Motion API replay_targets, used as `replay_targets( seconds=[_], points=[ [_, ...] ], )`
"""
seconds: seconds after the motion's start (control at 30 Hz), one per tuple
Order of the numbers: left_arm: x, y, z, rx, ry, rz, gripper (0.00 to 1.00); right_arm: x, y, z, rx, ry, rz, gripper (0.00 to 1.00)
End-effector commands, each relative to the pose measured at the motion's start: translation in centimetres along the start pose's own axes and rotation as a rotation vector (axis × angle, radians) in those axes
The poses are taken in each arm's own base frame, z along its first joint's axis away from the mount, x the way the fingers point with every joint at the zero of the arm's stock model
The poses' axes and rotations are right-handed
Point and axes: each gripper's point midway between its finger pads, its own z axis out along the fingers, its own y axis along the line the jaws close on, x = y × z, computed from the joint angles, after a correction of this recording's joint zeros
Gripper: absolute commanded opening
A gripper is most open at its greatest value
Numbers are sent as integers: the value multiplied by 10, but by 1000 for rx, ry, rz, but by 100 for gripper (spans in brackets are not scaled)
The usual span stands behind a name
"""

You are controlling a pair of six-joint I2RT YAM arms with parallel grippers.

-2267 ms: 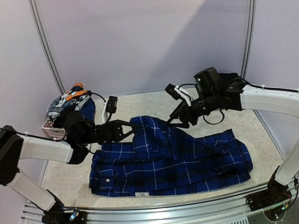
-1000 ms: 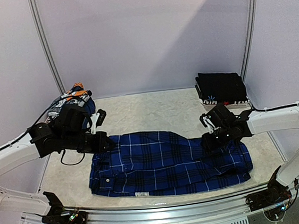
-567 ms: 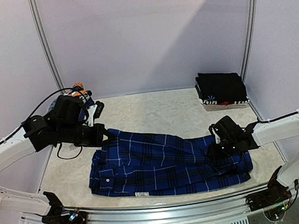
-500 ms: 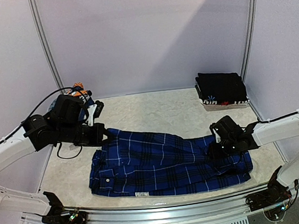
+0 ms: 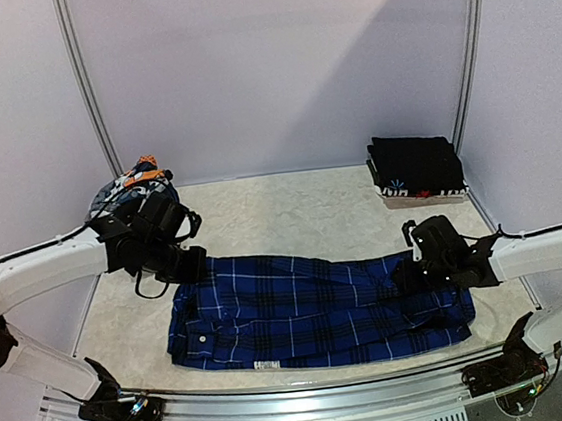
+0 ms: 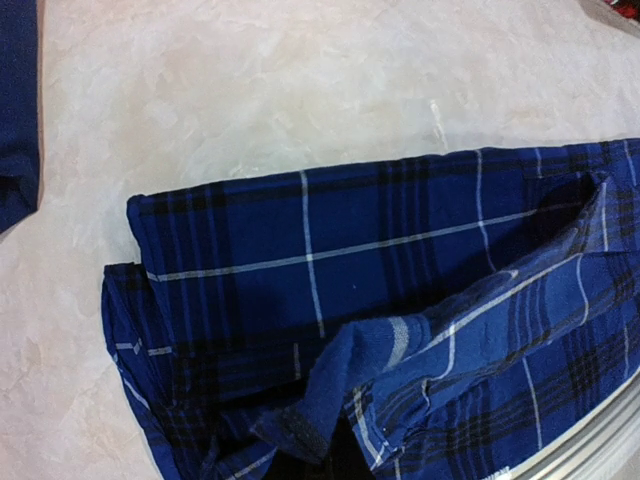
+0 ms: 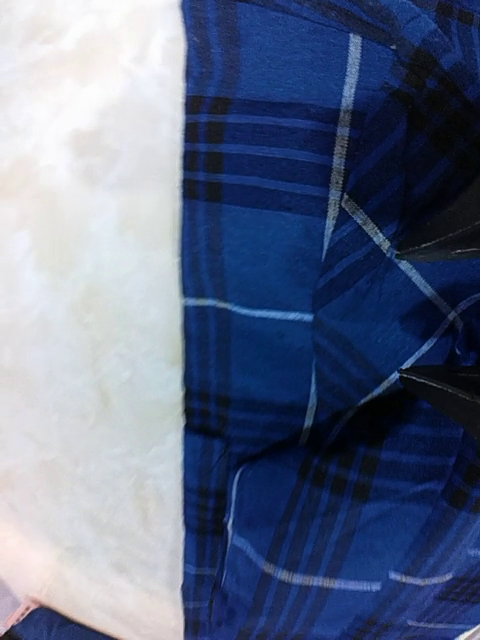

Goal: Fold and stack the mixed laundry pile
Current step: Adjust the 1/3-folded shirt at the center of the board.

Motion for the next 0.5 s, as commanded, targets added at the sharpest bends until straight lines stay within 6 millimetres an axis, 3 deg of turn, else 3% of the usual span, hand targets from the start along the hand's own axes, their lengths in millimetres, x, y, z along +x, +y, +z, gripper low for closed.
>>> replay_targets(
  seconds=[0.0, 0.23, 0.47],
  points=[
    [0, 22, 18, -98, 13, 6, 0, -8, 5, -8, -44, -59, -1, 35],
    [17, 37, 45, -135, 93, -8, 0, -22, 3, -18, -44, -136, 23, 36],
    [32, 51, 52, -170, 119, -22, 0, -12, -27, -13, 101, -133, 82, 35]
  ],
)
